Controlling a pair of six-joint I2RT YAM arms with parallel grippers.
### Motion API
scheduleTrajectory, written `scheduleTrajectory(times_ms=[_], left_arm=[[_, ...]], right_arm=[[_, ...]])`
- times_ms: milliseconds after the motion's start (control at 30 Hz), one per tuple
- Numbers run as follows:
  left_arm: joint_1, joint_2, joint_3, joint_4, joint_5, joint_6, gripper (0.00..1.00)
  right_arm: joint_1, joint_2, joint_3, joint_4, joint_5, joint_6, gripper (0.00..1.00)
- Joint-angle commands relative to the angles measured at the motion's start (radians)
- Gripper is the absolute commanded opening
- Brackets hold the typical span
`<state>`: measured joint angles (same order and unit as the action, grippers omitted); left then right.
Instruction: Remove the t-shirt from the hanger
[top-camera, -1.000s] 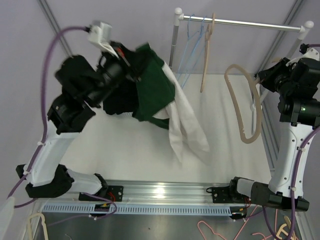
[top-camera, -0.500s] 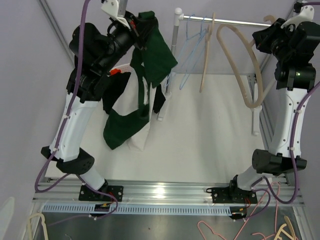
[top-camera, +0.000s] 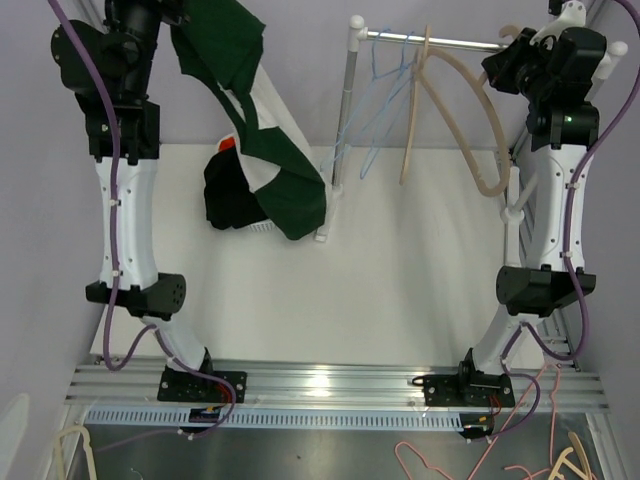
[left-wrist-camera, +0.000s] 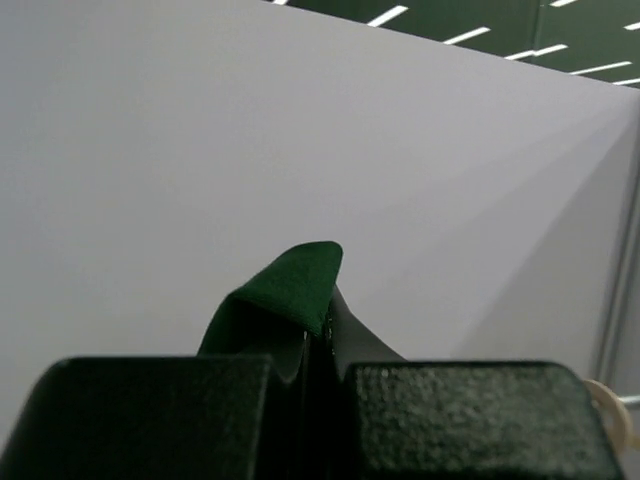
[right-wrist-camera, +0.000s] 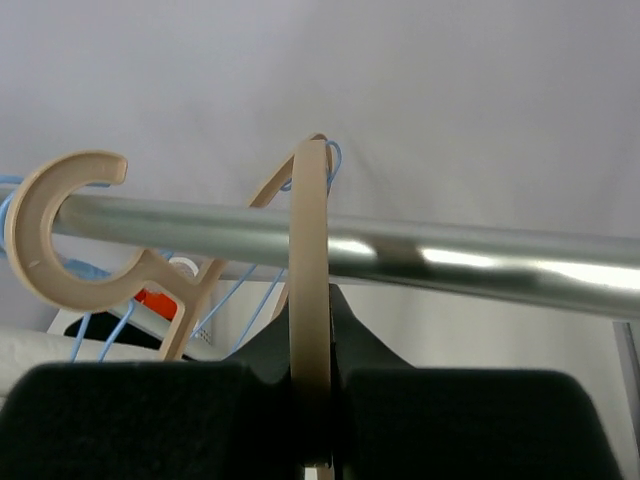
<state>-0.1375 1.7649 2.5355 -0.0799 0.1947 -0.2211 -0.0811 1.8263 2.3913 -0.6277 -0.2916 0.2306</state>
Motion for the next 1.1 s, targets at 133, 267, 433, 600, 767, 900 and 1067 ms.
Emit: scheduleTrajectory(times_ms=[133, 267, 433, 600, 767, 900, 1067], left_arm=[[0.199, 0.169, 0.017, 0.173, 0.014, -0.188, 0.01], [0.21, 0.197, -0.104, 0.18, -0.043, -0.184, 0.01], [0.2, 0.29, -0.253, 0.158, -0.035, -0.238, 0.01], [0.098, 0.303, -0.402, 0.178, 0.008, -0.221, 0.01], [0.015, 0.275, -0.504, 0.151, -0.014, -0.201, 0.01], [-0.002, 0.301, -0.573, -0.013, -0.063, -0.314, 0.01], [0.003, 0.372, -0.615, -0.239, -0.173, -0.474, 0.01]], right_arm=[[0.041, 0.1, 0.152, 0.009, 0.042, -0.014, 0.0], [0.069, 0.12, 0.161, 0.005, 0.066, -0.019, 0.0], [0.105, 0.131, 0.151, -0.027, 0.1, -0.034, 0.0], [0.142, 0.097, 0.102, -0.023, 0.118, -0.06, 0.0], [0.156, 0.062, 0.039, -0.023, 0.126, -0.062, 0.02], [0.158, 0.053, 0.019, -0.043, 0.157, -0.063, 0.06], [0.155, 0.028, -0.017, -0.038, 0.181, -0.065, 0.19]])
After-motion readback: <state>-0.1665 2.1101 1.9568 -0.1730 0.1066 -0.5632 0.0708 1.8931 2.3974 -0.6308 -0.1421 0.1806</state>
